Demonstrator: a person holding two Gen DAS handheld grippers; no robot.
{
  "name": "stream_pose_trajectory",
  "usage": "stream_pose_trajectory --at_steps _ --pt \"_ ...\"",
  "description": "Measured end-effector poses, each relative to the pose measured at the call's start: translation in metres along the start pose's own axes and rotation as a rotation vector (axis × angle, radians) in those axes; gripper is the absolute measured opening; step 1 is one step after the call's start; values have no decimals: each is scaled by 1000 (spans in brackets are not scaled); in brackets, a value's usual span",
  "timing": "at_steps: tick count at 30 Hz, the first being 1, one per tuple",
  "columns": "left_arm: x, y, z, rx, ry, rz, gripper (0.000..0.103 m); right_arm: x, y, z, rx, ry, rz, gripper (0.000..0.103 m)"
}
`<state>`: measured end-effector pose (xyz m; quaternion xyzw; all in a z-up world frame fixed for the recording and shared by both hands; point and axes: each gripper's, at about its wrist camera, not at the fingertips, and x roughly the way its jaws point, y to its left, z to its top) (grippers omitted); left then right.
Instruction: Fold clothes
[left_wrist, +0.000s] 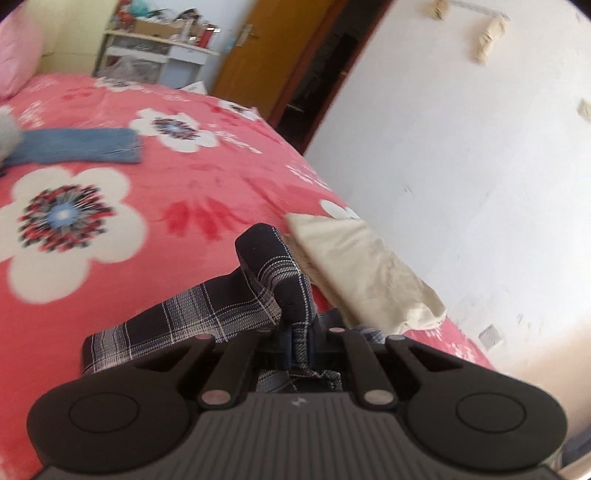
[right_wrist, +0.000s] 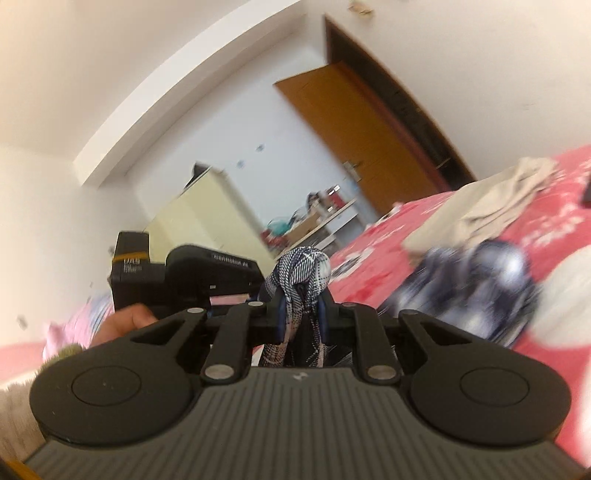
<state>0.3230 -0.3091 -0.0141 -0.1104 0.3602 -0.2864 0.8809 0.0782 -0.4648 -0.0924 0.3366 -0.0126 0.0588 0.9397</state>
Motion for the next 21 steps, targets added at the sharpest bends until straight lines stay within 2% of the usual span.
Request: stream_pose_trajectory --at_steps 6,13,15,17,18,19,20,21 --pt "45 -33 3 56 41 -1 8 5 -42 9 73 -40 -55 14" --pt "87 -63 1 116 82 -19 9 10 -70 11 115 -96 -116 14" --pt "105 -66 -5 146 125 -30 14 10 -79 10 130 -100 -150 14" --pt "118 -63 -9 167 164 -52 29 6 -91 6 155 -95 -200 15" --pt "117 -59 -9 162 161 -74 32 6 -98 2 185 -82 -225 15" --pt "116 -55 -8 156 158 -97 39 6 -106 -1 222 -66 -239 18" --pt "111 -50 -6 143 152 -124 52 7 -111 -2 248 -59 -239 18" --pt "101 -45 -2 122 138 -152 58 8 -114 -2 263 -58 -236 18"
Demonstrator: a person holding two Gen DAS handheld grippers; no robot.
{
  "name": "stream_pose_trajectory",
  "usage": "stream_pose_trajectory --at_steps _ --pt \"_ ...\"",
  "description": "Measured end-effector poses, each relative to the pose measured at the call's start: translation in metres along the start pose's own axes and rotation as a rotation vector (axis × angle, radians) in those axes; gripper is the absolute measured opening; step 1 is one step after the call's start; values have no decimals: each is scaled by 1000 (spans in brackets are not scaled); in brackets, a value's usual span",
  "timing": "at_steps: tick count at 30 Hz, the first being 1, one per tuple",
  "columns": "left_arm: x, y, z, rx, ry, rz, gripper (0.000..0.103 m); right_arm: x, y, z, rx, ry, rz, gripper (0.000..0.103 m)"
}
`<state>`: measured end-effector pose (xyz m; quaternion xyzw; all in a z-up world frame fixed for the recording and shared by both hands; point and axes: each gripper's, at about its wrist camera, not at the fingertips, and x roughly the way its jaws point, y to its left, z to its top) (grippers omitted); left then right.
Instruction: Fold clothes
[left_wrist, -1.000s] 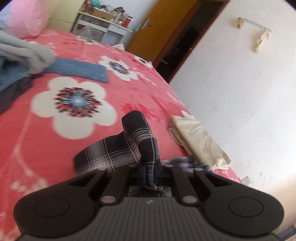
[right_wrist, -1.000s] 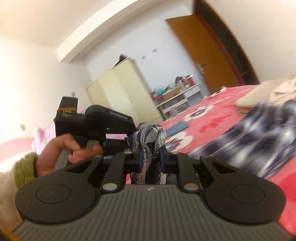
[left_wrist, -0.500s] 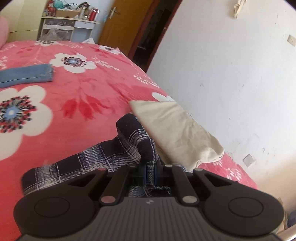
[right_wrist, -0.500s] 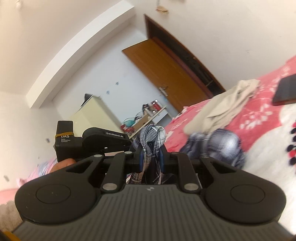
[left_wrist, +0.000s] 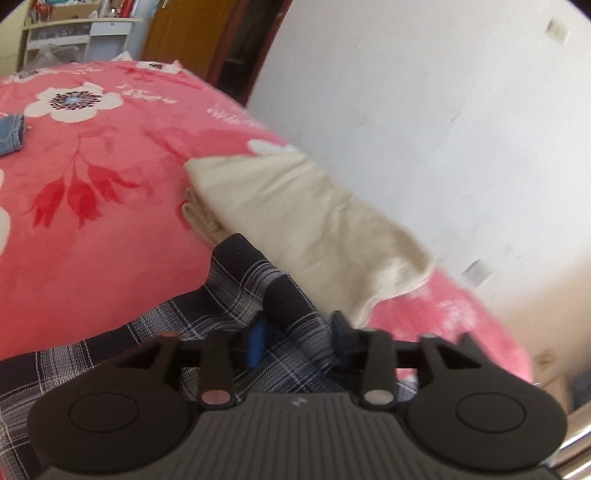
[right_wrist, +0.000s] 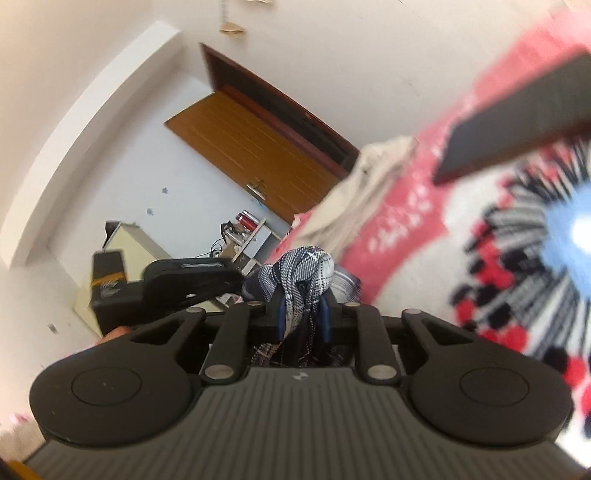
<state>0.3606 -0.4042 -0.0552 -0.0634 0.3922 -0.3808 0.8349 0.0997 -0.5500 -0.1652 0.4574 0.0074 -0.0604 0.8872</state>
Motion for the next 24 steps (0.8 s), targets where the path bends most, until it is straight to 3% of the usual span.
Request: stream_pose_trajectory --at_steps 4,6,7,10,12,15,18,24 --pt "-55 19 6 -35 -79 -52 71 0 -6 4 72 0 -5 28" --pt "-85 37 5 -67 -107 -27 77 -6 -8 6 130 -12 -6 34" --pt "-98 46 3 -85 -113 -8 77 -11 -7 7 153 -15 -7 42" --pt "-127 79 -15 -150 -78 52 77 -24 -2 10 191 29 0 56" --pt "-136 99 -32 -206 -32 54 77 -32 4 9 213 92 8 63" --pt "-128 120 -53 -287 74 45 77 -30 18 1 233 229 0 80" --pt "-111 137 -65 -375 153 38 77 -19 35 -10 225 357 -47 82" --pt "-83 153 -59 -470 180 -38 76 23 62 -18 147 507 -149 99"
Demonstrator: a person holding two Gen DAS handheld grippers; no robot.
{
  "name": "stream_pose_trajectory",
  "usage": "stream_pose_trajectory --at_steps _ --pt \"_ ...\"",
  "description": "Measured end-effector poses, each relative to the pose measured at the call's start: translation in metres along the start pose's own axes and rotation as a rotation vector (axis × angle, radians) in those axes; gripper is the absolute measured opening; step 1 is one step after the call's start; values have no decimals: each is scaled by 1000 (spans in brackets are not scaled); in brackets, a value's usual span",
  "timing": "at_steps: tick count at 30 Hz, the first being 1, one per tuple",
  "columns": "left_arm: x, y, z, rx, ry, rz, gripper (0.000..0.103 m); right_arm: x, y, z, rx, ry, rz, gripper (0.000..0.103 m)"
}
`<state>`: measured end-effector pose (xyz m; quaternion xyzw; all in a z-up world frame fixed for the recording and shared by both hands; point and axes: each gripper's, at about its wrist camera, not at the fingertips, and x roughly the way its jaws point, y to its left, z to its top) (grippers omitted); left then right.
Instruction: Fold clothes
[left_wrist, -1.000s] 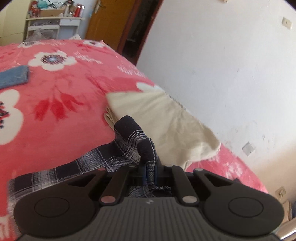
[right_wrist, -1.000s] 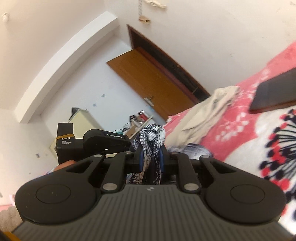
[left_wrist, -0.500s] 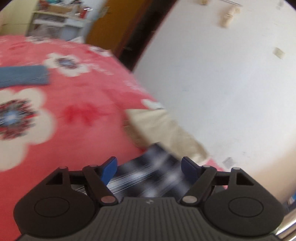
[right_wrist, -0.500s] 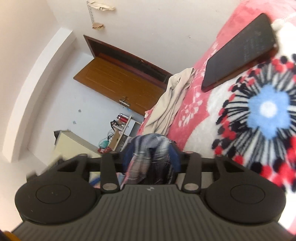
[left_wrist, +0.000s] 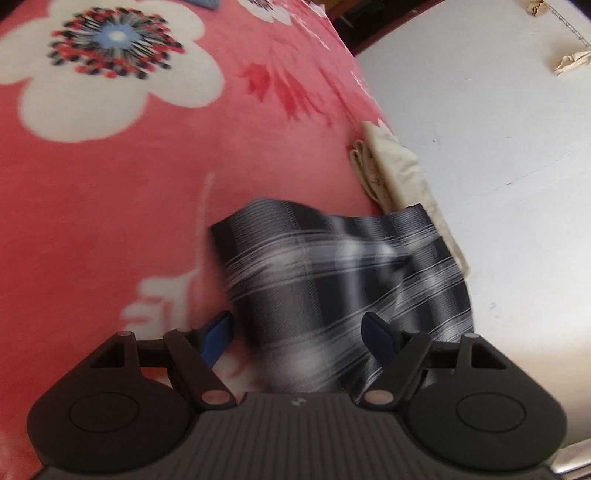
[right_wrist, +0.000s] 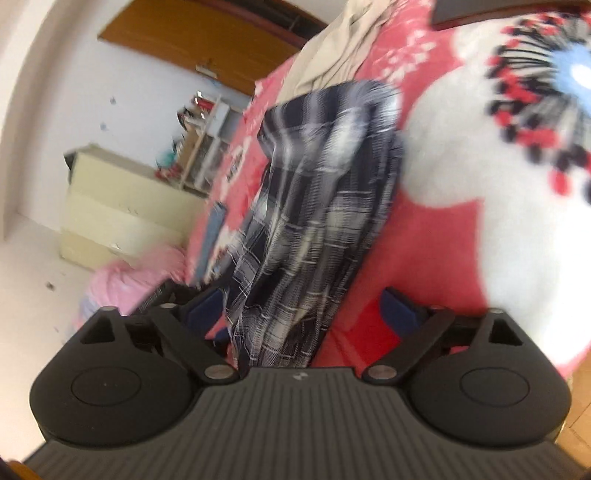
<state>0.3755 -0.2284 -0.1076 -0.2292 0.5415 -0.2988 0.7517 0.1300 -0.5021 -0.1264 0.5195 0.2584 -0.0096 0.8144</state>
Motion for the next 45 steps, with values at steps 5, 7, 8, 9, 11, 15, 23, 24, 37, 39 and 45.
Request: stream_pose_trajectory --at_steps 5,7,8,9,11,15,23,24,37,39,45 --pt "13 -4 3 -4 7 -7 60 33 20 6 -40 48 -71 103" --pt "15 -3 2 -19 4 -11 53 36 27 1 -37 56 -59 103" --pt "15 -1 2 -29 3 -16 49 38 30 -3 -32 62 -43 103" --pt "17 0 3 -38 4 -23 47 42 32 -4 -27 74 -26 102" --pt "20 2 3 -58 4 -35 38 50 36 -9 -28 96 -3 102" --pt "24 0 1 -85 -13 -23 27 59 47 -20 -89 52 -27 96" --pt "12 -9 7 -81 -2 28 21 60 33 -36 63 -45 -15 24" --pt "7 -9 7 -79 -2 34 21 60 31 -38 81 -55 -7 23" --pt "-153 64 -21 -4 -23 275 21 78 82 -142 139 154 142 22" --pt "-181 80 -30 -11 -33 317 21 81 93 -169 130 215 171 22" --pt "-230 122 -54 -22 -62 387 29 79 116 -225 61 360 193 22"
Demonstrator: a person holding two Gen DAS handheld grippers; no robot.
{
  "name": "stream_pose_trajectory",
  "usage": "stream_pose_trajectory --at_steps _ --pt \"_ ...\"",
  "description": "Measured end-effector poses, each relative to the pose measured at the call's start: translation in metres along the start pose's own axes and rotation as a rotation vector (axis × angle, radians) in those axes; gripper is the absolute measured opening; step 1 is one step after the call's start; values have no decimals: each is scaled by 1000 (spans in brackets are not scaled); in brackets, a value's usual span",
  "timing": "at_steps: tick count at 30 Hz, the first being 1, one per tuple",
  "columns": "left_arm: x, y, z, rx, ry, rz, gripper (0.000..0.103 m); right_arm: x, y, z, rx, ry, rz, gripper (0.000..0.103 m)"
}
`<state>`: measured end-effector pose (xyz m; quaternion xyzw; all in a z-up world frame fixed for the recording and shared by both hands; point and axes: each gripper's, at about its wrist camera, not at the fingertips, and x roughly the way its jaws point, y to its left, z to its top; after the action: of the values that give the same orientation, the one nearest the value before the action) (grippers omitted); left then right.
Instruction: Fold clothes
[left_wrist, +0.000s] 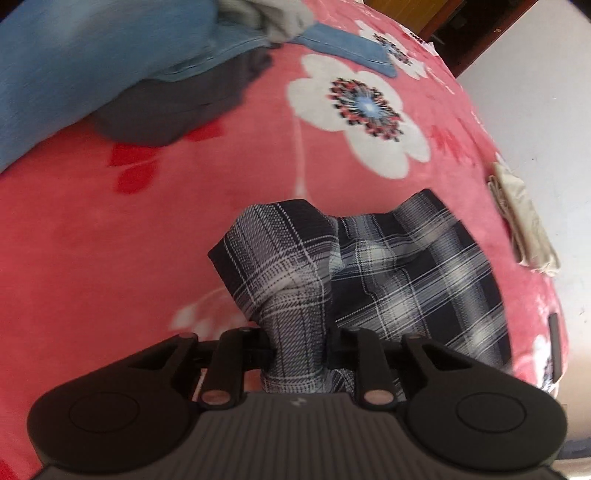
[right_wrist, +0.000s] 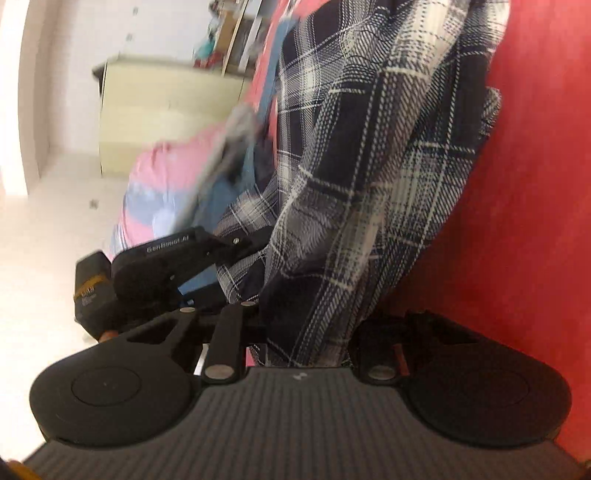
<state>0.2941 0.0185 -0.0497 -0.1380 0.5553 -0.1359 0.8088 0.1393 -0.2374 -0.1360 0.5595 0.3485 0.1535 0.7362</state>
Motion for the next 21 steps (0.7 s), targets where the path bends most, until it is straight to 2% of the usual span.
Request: stream_pose_trajectory --at_steps 2,4,6,8,12,16,18,21 --pt "-3 12 -6 2 -19 -9 42 2 2 -7 -27 17 -31 25" --pt "-13 21 -14 -14 -75 -36 46 -5 4 -6 -35 22 -47 27" --pt "-29 31 -26 -29 -144 -81 56 -15 5 -3 -36 29 -55 33" --pt "-50 41 -42 -40 -234 -109 72 -27 7 -1 -47 31 -62 51" --pt "-94 57 -87 -64 -417 -79 85 -62 13 -5 -159 22 -95 64" --pt "-130 67 -139 -79 -569 -5 95 -102 19 -19 -363 3 -167 73" --pt "-141 68 -165 -88 -605 37 97 -123 21 -27 -469 -21 -194 79" --pt "-148 66 -189 -102 -601 54 101 -145 26 -44 -601 -47 -220 86"
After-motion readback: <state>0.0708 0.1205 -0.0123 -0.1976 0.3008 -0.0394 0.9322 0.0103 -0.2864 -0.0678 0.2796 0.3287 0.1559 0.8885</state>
